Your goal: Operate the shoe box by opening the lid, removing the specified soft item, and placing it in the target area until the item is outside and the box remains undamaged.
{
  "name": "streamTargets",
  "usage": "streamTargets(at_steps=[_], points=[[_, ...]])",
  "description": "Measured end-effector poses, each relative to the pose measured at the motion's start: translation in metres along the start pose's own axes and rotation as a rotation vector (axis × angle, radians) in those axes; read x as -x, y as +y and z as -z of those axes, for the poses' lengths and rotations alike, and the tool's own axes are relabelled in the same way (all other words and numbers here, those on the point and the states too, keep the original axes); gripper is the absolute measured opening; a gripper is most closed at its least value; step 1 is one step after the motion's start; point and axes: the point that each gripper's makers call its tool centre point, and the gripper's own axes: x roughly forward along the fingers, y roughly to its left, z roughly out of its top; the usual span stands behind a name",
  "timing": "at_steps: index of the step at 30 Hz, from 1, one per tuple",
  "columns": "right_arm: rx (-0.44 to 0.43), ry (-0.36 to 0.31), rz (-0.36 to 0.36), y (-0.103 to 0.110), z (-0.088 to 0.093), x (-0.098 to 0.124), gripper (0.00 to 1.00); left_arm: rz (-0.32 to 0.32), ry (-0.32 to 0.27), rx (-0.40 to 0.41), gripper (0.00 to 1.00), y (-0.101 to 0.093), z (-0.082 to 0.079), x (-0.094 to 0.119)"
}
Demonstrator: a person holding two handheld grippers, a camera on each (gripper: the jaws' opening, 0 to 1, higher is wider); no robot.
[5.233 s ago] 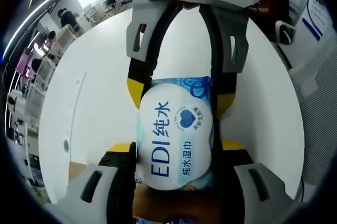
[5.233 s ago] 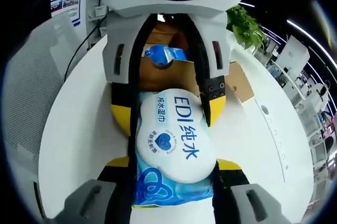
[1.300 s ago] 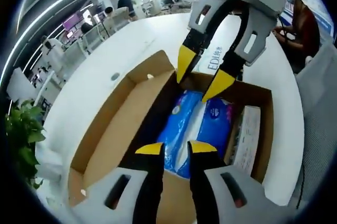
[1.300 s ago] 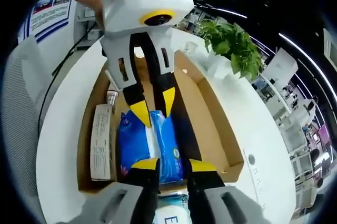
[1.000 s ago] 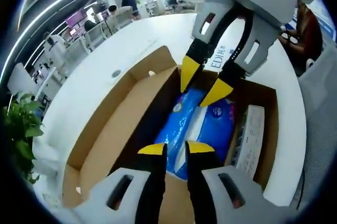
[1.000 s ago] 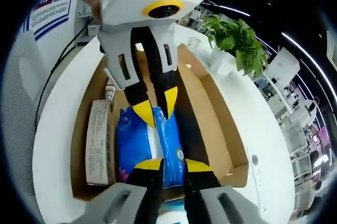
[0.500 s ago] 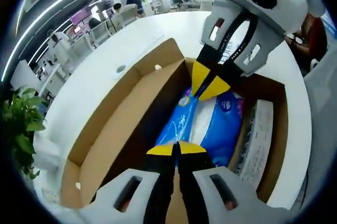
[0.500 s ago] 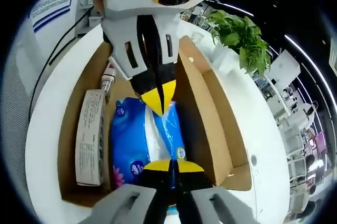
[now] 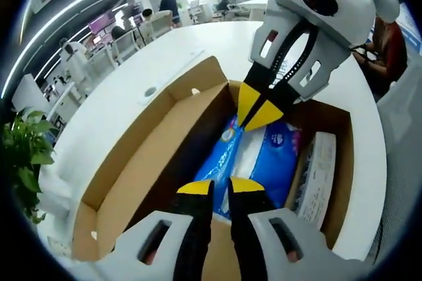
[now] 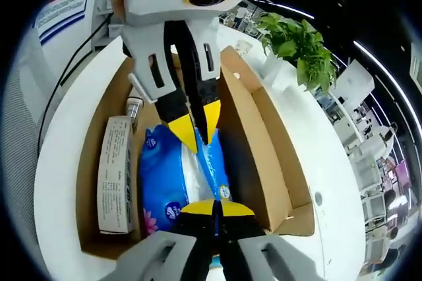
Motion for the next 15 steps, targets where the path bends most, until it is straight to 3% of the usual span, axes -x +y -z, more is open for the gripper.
streamTargets(at_steps=[10, 15], points=[[-0.032, -0.01, 0.0, -0.0008, -0.0002, -0.0002, 0.0, 0.009, 0.003, -0.016, 0.12, -0.001, 0.0005, -0.0077], [-0.064, -0.025, -0.002, -0.0012, -0.003, 0.0015, 0.0, -0.004, 0.005, -0.017, 0.09, 0.0037, 0.0027, -0.0088]])
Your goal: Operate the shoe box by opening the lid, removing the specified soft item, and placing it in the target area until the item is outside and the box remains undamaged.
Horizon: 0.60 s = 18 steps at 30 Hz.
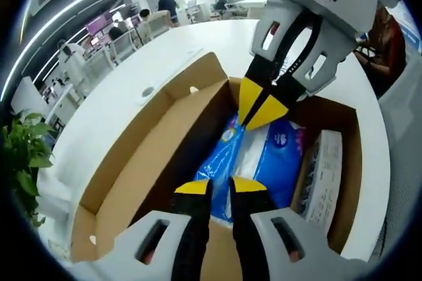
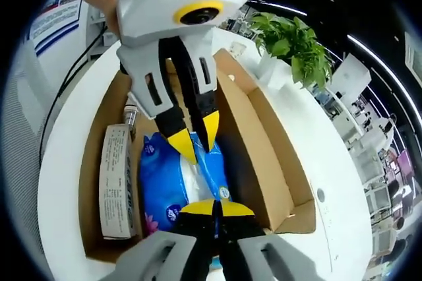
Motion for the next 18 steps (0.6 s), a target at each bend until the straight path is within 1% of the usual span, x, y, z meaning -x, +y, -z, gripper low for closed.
streamTargets(at_steps=[1, 3, 5, 13, 18], points=[[-0.002, -0.002, -0.002, 0.001, -0.001, 0.001, 0.0, 0.0, 0.002, -0.002, 0.08, 0.0, 0.0, 0.0], [-0.005, -0.006, -0.006, 0.002, -0.002, 0.002, 0.0, 0.004, 0.001, 0.006, 0.02, -0.001, -0.001, 0.001], [-0.008, -0.009, -0.007, 0.004, -0.003, 0.003, 0.0, 0.005, 0.0, 0.018, 0.0, -0.001, -0.001, 0.003], [-0.003, -0.035, 0.003, 0.004, -0.01, 0.008, 0.0, 0.008, -0.001, 0.022, 0.0, -0.003, -0.002, 0.015], [0.004, -0.052, 0.012, 0.003, -0.019, 0.014, 0.0, -0.007, -0.006, 0.014, 0.0, -0.001, -0.004, 0.023]])
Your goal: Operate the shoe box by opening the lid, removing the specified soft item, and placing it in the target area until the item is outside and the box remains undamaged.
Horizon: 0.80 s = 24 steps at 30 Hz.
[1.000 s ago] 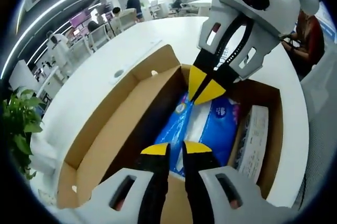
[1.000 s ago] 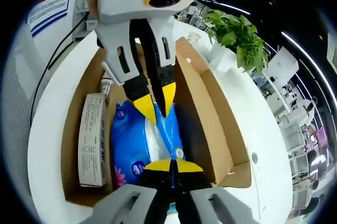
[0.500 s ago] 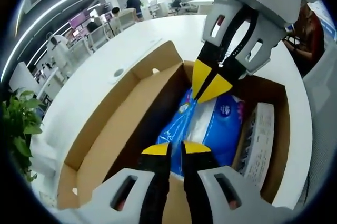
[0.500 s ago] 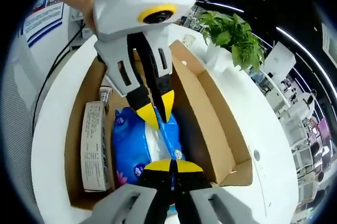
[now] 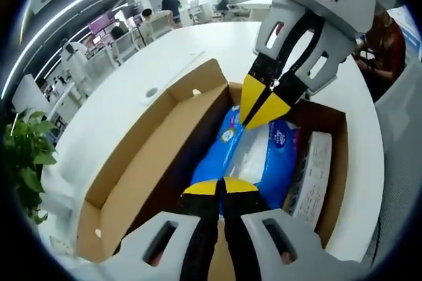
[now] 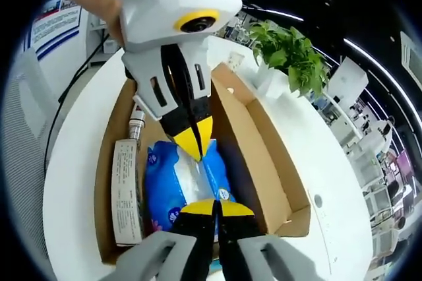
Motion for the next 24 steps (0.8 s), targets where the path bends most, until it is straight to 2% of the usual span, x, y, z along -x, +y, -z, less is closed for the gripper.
streamTargets(at_steps=[24], points=[[0.038, -0.058, 0.058, -0.016, -0.032, 0.03, 0.0, -0.056, -0.036, -0.057, 0.0, 0.015, -0.03, 0.036]])
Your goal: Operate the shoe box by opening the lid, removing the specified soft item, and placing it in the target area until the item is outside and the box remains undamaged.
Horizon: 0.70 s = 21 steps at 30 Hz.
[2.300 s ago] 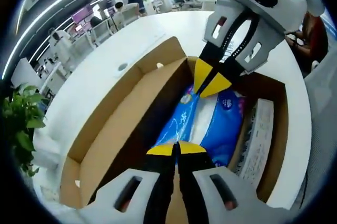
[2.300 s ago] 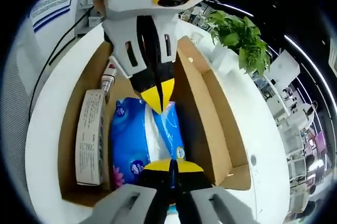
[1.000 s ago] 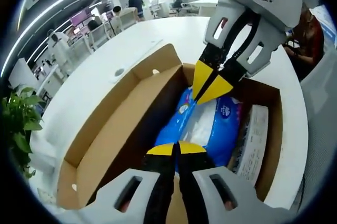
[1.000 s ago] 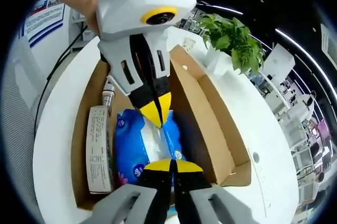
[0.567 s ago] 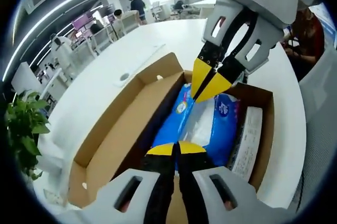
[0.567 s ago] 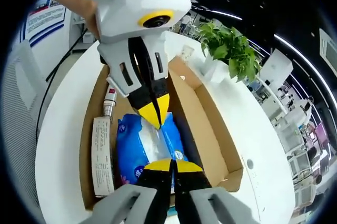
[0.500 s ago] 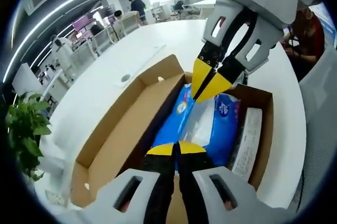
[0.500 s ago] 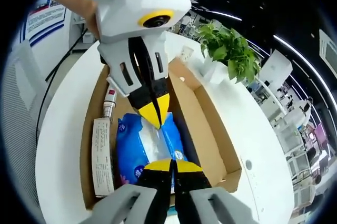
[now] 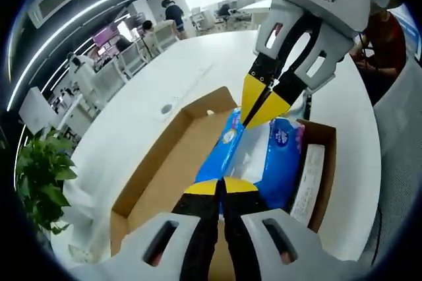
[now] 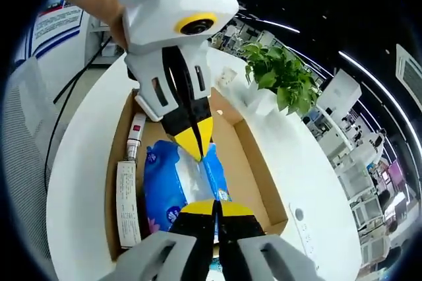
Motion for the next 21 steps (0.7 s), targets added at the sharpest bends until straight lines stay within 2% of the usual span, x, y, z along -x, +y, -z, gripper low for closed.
streamTargets(at_steps=[10, 21], points=[[0.013, -0.008, 0.02, -0.005, -0.008, 0.013, 0.0, -0.005, -0.014, -0.011, 0.0, 0.0, -0.012, 0.009], [0.01, -0.025, 0.058, -0.015, -0.013, 0.035, 0.0, -0.018, -0.052, -0.046, 0.0, 0.001, -0.036, 0.02]])
